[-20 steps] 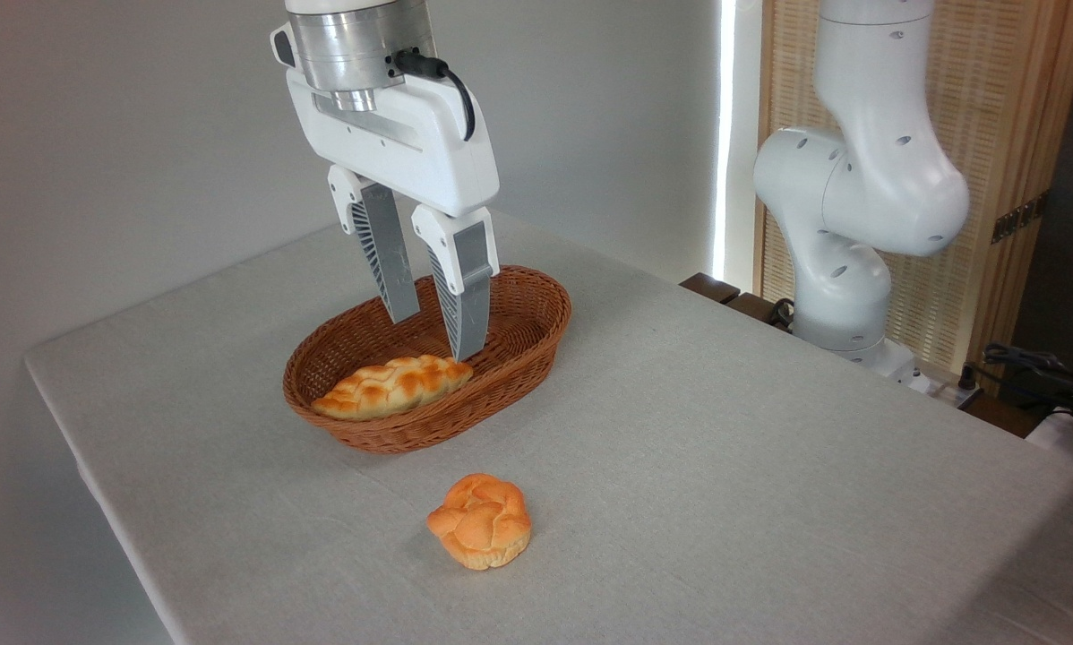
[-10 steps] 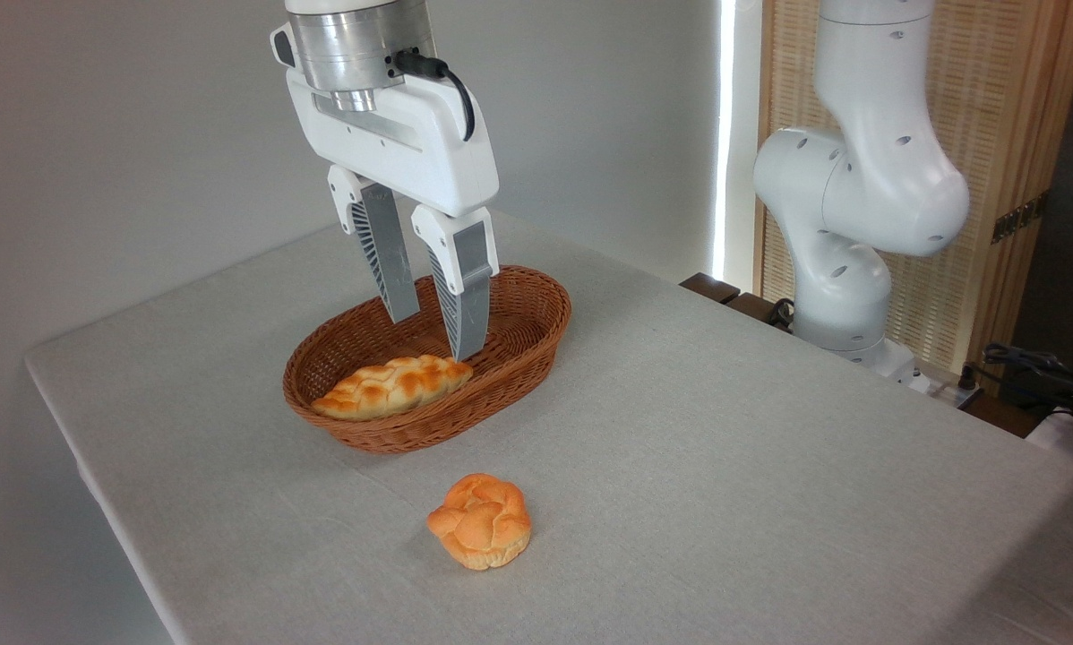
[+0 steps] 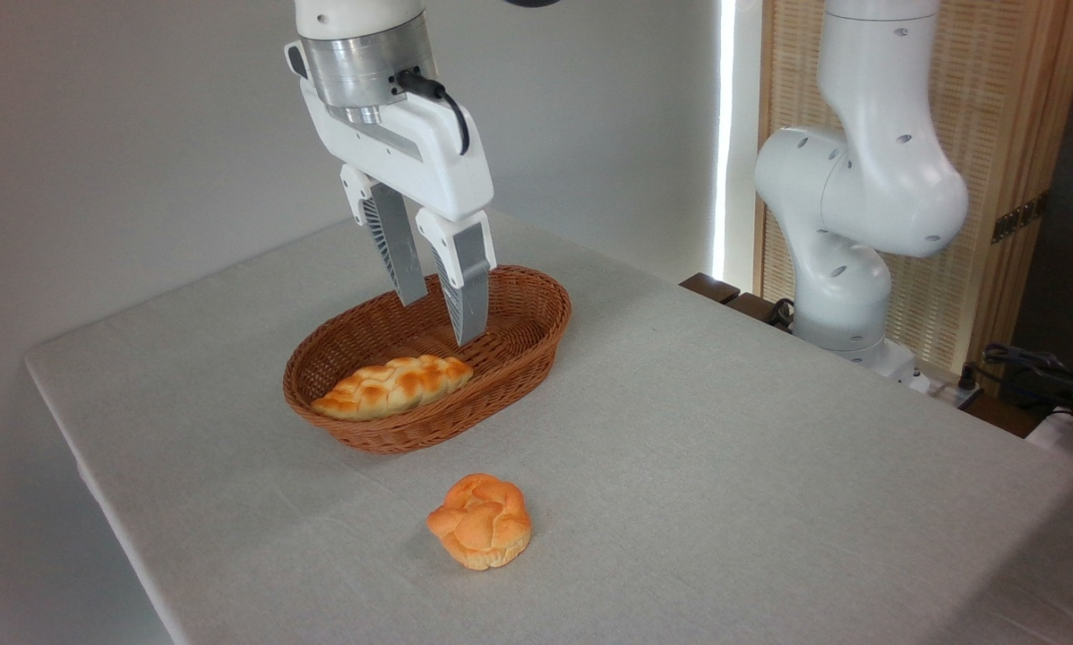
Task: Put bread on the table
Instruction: 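Lower the open gripper into the basket around the braided loaf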
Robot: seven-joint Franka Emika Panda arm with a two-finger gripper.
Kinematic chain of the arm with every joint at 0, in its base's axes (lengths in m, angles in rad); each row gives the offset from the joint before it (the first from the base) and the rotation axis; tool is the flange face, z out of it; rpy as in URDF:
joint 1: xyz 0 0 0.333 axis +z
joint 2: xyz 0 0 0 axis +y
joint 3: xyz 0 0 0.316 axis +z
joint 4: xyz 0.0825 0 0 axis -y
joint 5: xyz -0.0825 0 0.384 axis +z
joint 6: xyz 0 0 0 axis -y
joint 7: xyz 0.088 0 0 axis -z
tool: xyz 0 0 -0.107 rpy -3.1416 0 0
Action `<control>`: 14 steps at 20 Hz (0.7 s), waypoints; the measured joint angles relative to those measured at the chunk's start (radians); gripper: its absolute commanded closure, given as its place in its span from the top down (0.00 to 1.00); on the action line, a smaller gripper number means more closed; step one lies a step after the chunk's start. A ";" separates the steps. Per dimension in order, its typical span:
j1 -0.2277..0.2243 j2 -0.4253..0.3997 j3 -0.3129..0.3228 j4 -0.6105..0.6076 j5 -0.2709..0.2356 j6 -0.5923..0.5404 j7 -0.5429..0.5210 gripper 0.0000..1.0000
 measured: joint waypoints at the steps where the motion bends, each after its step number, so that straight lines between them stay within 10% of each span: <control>1: -0.019 -0.002 -0.002 -0.011 -0.006 0.009 -0.038 1.00; 9: -0.226 0.003 -0.009 -0.219 -0.021 0.325 -0.324 1.00; 14: -0.260 0.007 -0.009 -0.308 -0.003 0.467 -0.318 1.00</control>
